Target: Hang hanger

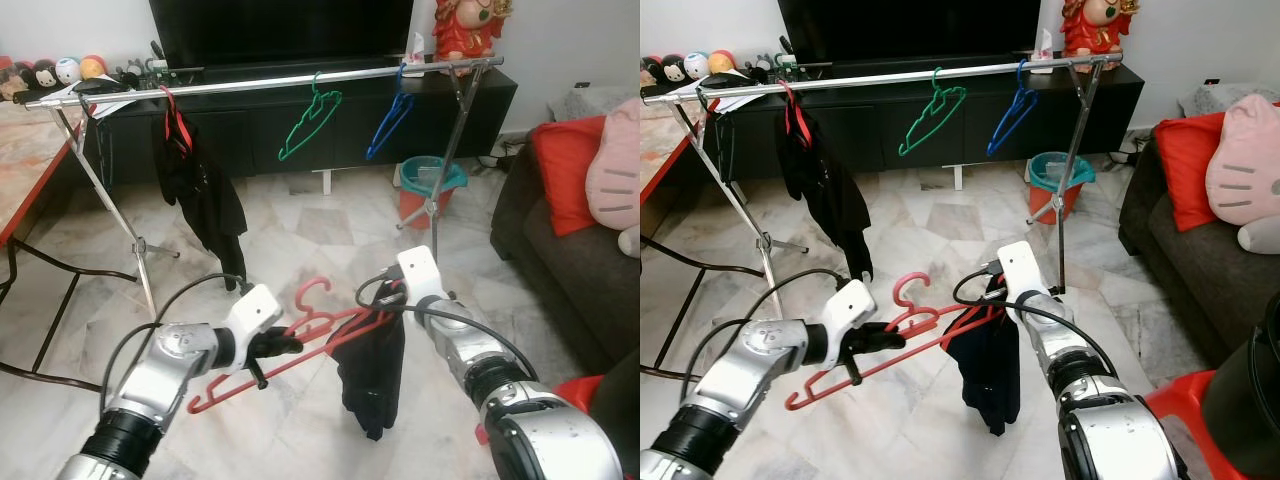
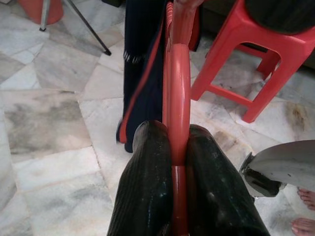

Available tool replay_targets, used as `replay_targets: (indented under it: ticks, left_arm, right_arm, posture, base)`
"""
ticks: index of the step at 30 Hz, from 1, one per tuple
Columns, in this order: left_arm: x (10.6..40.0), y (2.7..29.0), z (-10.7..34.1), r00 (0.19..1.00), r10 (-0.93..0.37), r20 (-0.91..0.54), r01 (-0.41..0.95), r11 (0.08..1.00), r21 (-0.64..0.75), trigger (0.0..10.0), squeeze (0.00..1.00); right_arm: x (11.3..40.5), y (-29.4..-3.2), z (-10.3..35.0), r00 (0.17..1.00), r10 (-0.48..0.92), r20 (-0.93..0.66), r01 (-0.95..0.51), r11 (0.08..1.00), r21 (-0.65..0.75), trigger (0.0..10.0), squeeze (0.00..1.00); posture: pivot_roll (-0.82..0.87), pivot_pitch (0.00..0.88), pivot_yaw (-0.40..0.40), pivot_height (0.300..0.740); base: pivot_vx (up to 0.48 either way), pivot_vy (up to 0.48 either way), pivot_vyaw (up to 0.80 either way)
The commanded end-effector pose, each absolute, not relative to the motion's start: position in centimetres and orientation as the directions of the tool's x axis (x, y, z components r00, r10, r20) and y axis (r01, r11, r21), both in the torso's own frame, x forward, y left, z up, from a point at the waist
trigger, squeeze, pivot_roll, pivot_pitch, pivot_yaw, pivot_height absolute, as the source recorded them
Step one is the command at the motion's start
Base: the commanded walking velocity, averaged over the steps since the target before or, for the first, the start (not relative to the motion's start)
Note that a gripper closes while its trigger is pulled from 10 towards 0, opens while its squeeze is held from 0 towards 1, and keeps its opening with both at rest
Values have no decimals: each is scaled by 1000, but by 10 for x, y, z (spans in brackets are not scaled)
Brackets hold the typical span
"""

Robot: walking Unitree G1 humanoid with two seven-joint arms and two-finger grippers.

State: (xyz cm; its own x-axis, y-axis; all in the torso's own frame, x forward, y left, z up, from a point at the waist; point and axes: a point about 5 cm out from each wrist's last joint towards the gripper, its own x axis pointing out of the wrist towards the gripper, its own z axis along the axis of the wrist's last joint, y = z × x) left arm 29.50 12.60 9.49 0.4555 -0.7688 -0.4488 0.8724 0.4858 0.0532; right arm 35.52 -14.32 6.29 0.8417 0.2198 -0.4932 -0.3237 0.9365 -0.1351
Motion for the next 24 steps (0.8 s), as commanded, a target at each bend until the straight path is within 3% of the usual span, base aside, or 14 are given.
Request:
replay_targets:
  ticks: [1,13,24]
  left_arm:
    - [296,126,95,452,-768,-453,873,484,51,10000,0]
    - [304,134,84,519,-661,-543,829,544,130,10000,0]
    - [310,134,83,581,-626,-520,788,592,169,10000,0]
  right_arm:
    - [354,-141,63,841,230,-490,-335,932,-136,10000,0]
    - [352,-145,64,852,212,-478,-304,945,-123,10000,0]
    - [348,-143,68,841,263,-472,-357,926,-120,10000,0]
  posture:
    - [36,0,28,740]
    - [32,0,31,740]
    - [26,0,32,740]
  base:
    - [0,0,0]
    - [0,0,0]
    - [0,0,0]
